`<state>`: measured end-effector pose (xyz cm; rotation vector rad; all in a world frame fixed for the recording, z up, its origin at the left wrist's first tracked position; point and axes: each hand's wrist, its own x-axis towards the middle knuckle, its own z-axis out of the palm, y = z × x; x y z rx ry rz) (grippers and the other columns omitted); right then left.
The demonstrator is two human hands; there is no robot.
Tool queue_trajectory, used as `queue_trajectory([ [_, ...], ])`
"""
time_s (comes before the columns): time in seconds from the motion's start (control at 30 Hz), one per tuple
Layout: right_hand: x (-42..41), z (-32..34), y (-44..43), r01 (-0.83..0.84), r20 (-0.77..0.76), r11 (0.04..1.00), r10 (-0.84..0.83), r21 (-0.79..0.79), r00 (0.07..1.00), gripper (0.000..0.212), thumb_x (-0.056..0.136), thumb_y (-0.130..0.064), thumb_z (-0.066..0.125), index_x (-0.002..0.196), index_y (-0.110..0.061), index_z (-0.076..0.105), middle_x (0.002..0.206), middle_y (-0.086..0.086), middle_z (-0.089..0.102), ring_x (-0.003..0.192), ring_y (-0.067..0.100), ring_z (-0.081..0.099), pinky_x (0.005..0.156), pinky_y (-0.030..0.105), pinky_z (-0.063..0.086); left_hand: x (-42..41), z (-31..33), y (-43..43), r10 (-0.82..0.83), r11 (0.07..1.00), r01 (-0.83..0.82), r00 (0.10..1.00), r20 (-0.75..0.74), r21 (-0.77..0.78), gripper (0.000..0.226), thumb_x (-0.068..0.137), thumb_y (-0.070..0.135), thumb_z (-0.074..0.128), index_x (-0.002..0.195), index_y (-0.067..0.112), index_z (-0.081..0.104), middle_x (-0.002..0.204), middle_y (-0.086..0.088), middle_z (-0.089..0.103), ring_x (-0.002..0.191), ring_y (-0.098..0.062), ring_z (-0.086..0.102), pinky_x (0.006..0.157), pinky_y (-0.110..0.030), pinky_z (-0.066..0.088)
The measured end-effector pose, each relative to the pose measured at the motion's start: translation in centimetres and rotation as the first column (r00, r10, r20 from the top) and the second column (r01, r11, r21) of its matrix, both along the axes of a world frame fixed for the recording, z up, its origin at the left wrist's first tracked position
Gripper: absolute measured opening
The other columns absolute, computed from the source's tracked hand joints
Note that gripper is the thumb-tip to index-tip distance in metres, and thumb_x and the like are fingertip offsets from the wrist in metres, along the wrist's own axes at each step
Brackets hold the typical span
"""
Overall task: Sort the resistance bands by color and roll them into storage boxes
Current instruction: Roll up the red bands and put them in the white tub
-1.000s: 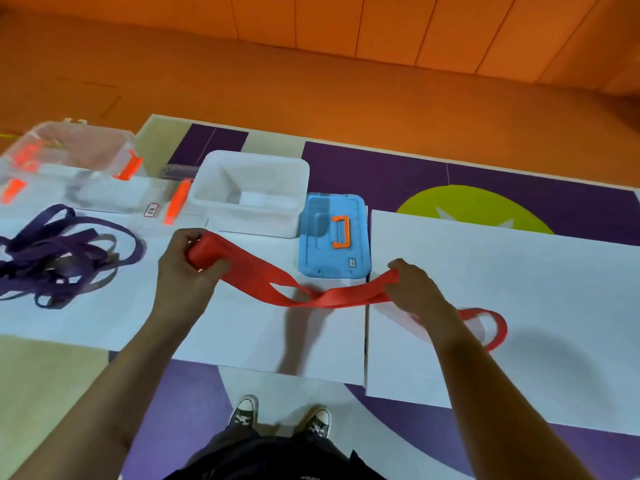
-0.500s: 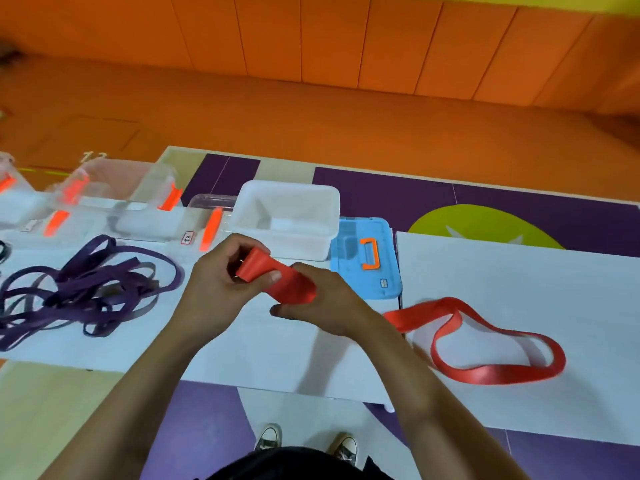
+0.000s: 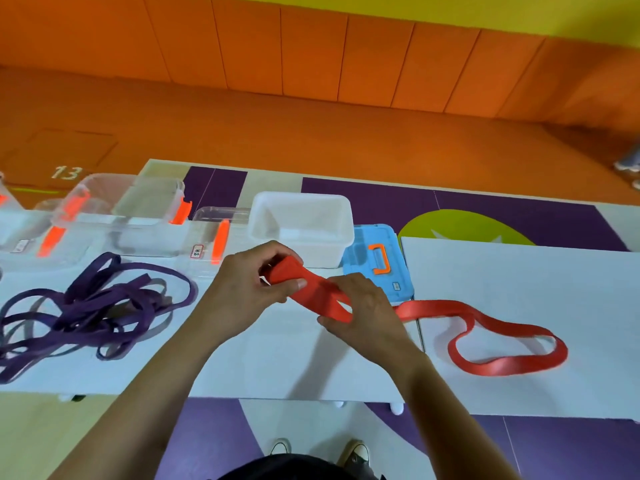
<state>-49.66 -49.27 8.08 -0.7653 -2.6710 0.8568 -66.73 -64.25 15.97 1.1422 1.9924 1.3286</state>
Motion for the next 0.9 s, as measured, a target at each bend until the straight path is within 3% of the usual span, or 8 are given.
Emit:
queue_trajectory([
  [0.1,-0.9,-0.5,-1.8,0.101,-0.099,0.992,-0.093,0.077,0.991,0.063,0.081,-0.035,0.077,0.138,-0.032,0.051,0.128,-0.008,0.054,0.117,0.018,0.054,0.102,0.037,0.045,-0.5,-0.3,-0.8,0.038,0.999,-0.037,0.998,-0.055,0.022,0.022,0.084,0.017,0.082,0.095,0.027,0.066,0.087,0.012,0.070,0.068,-0.018,0.072,0.069,-0.031,0.061],
  [0.2,-1.4,-0.3,-3.3,0.158,-0.208,0.981,-0.133,0.110,0.969,0.048,0.080,-0.033,0.079,0.122,-0.026,0.057,0.114,-0.010,0.057,0.105,0.015,0.056,0.094,0.036,0.048,-0.9,-0.1,-1.6,0.089,0.994,-0.085,0.994,-0.055,0.075,0.021,0.086,0.016,0.081,0.095,0.023,0.065,0.085,0.014,0.069,0.067,-0.016,0.072,0.064,-0.019,0.057],
  [0.3,-1.6,0.1,-4.1,0.101,-0.181,0.993,-0.110,-0.059,0.977,0.041,0.084,-0.043,0.075,0.118,-0.030,0.056,0.112,-0.020,0.059,0.106,0.003,0.054,0.098,0.036,0.046,-1.7,0.1,-2.2,0.076,0.994,-0.071,0.995,-0.065,0.081,0.021,0.086,0.019,0.081,0.096,0.026,0.064,0.083,0.010,0.069,0.068,-0.017,0.072,0.069,-0.026,0.060],
  [0.43,-2.2,-0.2,-4.3,0.101,-0.170,0.976,-0.135,-0.194,0.976,0.041,0.087,-0.045,0.071,0.124,-0.040,0.053,0.119,-0.030,0.058,0.115,0.001,0.056,0.103,0.038,0.047,-2.1,0.0,-3.0,0.052,0.996,-0.049,0.997,-0.050,0.071,0.022,0.086,0.022,0.081,0.097,0.030,0.065,0.084,0.010,0.069,0.071,-0.019,0.072,0.074,-0.038,0.061],
  [0.57,-2.6,0.3,-4.1,0.158,-0.088,0.950,-0.188,-0.271,0.978,0.029,0.081,-0.038,0.082,0.090,-0.032,0.055,0.090,-0.021,0.061,0.092,-0.001,0.056,0.083,0.025,0.046,-2.3,-0.3,-3.9,0.049,0.997,-0.047,0.998,-0.029,0.056,0.024,0.084,0.023,0.083,0.098,0.033,0.065,0.087,0.012,0.070,0.072,-0.019,0.072,0.077,-0.043,0.061],
  [0.67,-2.3,1.7,-3.4,0.214,-0.097,0.935,-0.250,-0.283,0.963,0.030,0.081,-0.036,0.083,0.089,-0.030,0.055,0.071,-0.016,0.055,0.069,0.004,0.051,0.063,0.021,0.043,-2.5,-0.3,-4.5,0.076,0.996,-0.074,0.996,-0.046,0.049,0.025,0.082,0.022,0.084,0.095,0.034,0.067,0.085,0.014,0.070,0.075,-0.016,0.069,0.076,-0.038,0.059],
  [0.8,-3.0,4.7,-2.9,0.026,0.083,0.991,-0.015,-0.131,0.996,0.052,0.081,-0.042,0.081,0.123,-0.046,0.050,0.080,-0.009,0.054,0.076,0.007,0.056,0.068,0.024,0.046,-2.9,0.6,-5.1,0.043,0.999,-0.041,0.994,-0.097,0.022,0.022,0.082,0.021,0.084,0.092,0.033,0.069,0.091,0.017,0.070,0.086,-0.012,0.064,0.072,-0.022,0.053],
  [0.9,-4.7,5.8,-2.4,-0.148,0.147,0.985,0.160,-0.090,0.976,0.054,0.073,-0.052,0.085,0.120,-0.049,0.059,0.104,-0.016,0.046,0.104,0.003,0.050,0.087,0.023,0.041,-3.1,1.3,-5.3,-0.056,0.998,0.056,0.994,-0.090,0.004,0.021,0.084,0.017,0.082,0.091,0.032,0.069,0.093,0.015,0.071,0.090,-0.012,0.065,0.076,-0.020,0.052],
])
